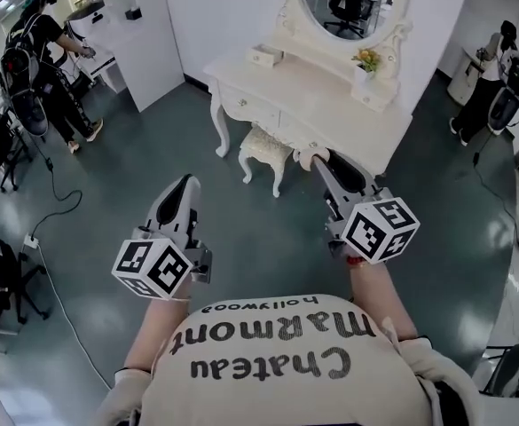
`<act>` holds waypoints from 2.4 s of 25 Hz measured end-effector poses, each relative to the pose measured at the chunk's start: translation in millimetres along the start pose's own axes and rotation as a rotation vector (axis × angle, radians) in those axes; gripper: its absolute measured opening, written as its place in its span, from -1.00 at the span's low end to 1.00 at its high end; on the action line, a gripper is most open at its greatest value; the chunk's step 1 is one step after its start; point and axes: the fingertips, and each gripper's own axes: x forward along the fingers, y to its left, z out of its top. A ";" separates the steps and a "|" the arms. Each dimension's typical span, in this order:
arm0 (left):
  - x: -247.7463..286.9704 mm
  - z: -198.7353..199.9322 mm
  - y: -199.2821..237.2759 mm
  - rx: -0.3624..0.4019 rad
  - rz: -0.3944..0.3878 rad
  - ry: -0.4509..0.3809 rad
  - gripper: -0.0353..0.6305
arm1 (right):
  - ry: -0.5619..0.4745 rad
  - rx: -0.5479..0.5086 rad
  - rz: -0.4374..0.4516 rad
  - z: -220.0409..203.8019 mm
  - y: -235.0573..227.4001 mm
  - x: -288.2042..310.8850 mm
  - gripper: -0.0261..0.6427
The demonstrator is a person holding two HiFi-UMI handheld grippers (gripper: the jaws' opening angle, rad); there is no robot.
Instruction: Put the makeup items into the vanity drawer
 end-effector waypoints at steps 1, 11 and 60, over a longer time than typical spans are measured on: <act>6.5 1.2 1.1 0.001 -0.002 -0.006 -0.87 | -0.005 -0.001 0.002 2.4 -4.5 3.8 -0.52; 52.8 -8.2 -1.0 -0.015 -0.030 0.001 -0.87 | 0.006 0.007 -0.017 1.0 -42.4 15.3 -0.52; 295.9 -6.5 208.4 -0.098 -0.034 0.121 -0.87 | 0.086 0.158 -0.098 -37.8 -165.1 289.2 -0.50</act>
